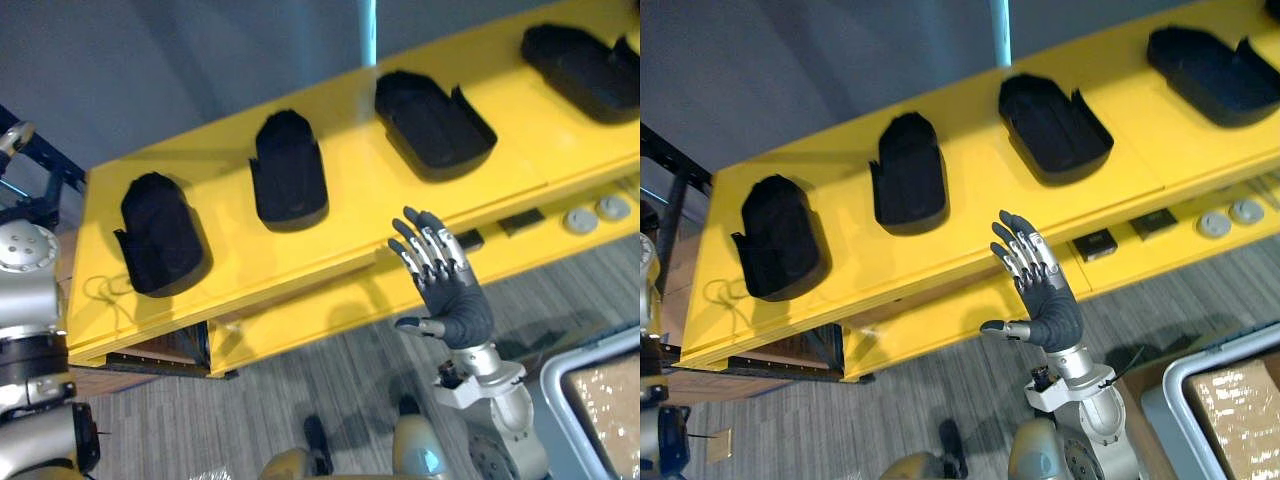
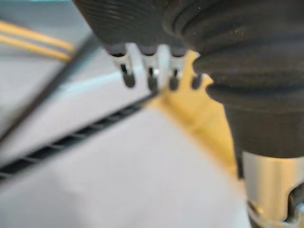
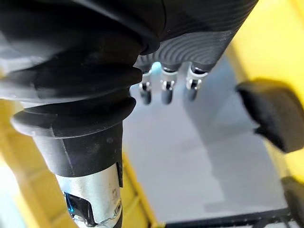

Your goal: Walk over and take plastic housings, then place them on the shelf

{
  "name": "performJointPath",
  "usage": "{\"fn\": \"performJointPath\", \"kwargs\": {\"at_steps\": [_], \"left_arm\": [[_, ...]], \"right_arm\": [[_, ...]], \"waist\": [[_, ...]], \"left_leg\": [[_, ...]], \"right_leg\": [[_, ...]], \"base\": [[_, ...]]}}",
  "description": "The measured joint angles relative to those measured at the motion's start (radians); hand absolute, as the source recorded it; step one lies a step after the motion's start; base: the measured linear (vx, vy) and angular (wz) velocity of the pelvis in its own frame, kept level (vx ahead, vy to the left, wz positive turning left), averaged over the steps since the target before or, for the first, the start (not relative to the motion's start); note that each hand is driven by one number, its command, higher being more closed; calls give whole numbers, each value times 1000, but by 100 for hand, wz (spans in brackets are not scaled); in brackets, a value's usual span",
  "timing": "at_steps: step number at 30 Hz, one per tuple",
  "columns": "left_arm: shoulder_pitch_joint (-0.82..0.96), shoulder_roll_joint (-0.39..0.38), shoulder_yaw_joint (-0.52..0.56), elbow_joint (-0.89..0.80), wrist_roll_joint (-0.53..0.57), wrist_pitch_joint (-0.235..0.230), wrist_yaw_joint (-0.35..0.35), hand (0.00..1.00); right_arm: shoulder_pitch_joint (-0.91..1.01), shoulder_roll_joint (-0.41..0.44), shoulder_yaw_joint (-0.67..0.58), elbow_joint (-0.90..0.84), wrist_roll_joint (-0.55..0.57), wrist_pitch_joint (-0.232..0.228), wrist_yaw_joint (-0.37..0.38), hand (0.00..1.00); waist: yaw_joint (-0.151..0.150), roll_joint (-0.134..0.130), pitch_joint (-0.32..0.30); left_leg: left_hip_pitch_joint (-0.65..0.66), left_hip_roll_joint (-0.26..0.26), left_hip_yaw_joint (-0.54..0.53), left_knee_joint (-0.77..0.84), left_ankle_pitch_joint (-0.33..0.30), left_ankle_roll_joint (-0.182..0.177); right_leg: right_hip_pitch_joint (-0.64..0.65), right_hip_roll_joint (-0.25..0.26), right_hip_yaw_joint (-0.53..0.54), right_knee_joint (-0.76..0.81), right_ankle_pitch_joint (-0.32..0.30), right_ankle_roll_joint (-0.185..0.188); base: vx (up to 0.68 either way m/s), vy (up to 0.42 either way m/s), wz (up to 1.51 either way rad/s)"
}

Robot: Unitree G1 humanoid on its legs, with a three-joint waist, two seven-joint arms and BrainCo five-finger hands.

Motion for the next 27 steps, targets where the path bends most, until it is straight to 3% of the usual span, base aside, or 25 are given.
{"fn": "performJointPath", "kwargs": {"at_steps": [1,3,4,5,8,10,13,17,19,21,27], "left_arm": [[45,-44,-9,-59,-2,-16,-16,0],[281,-240,-73,-231,-10,-92,-132,0],[306,-261,-82,-239,-21,-99,-158,0],[388,-317,-121,-256,-55,-113,-255,0],[506,-390,-223,-227,-130,-117,-410,0],[552,-428,-292,-171,-148,-108,-482,0],[592,-456,-350,-76,-152,-57,-516,0],[625,-502,-354,100,-189,-3,-490,0],[641,-504,-378,198,-189,-4,-485,0],[648,-505,-418,345,-189,-10,-477,0],[671,-518,-479,385,-188,-65,-484,0]], "right_arm": [[-2,4,-3,3,-15,0,-6,0],[-37,24,-43,50,-100,0,-35,0],[-43,25,-48,59,-105,0,-40,0],[-66,26,-66,98,-115,0,-53,0],[-140,22,-75,181,-152,3,-76,0],[-190,22,-73,239,-164,6,-94,0],[-233,21,-75,313,-138,9,-116,0],[-327,22,-75,428,-147,50,-165,0],[-380,26,-71,518,-182,84,-206,0],[-448,32,-53,641,-191,122,-273,0],[-569,115,-56,845,-268,117,-434,0]], "waist": [[9,-5,-4],[40,-23,-20],[45,-26,-22],[62,-33,-28],[98,-34,-29],[115,-34,-34],[121,-45,-52],[147,-64,-58],[159,-79,-62],[200,-87,-59],[229,-81,-54]], "left_leg": [[8,0,-10,-1,0,0],[23,1,-52,0,0,0],[25,1,-57,1,0,0],[25,-1,-77,3,-1,1],[23,-2,-116,0,-1,8],[20,-2,-125,-4,4,10],[3,-4,-146,-18,22,5],[-3,-5,-167,-47,48,-2],[-14,-9,-187,-49,51,-1],[-13,-13,-199,-49,52,0],[-26,-14,-232,-49,58,-1]], "right_leg": [[15,0,-13,-7,0,0],[70,1,-55,-37,2,2],[76,0,-61,-40,2,2],[96,0,-81,-51,2,2],[136,-1,-127,-80,3,5],[145,2,-135,-96,4,8],[154,1,-169,-125,18,13],[158,4,-194,-137,42,10],[160,1,-214,-143,44,9],[174,1,-225,-157,44,9],[183,3,-249,-158,39,3]], "base": [[70,-19,49],[29,-15,47],[-14,-11,47],[-37,-9,33],[-77,-6,44],[-64,-1,22],[-18,-7,33],[32,-11,19],[27,-13,24],[34,-15,15],[9,-23,18]]}}
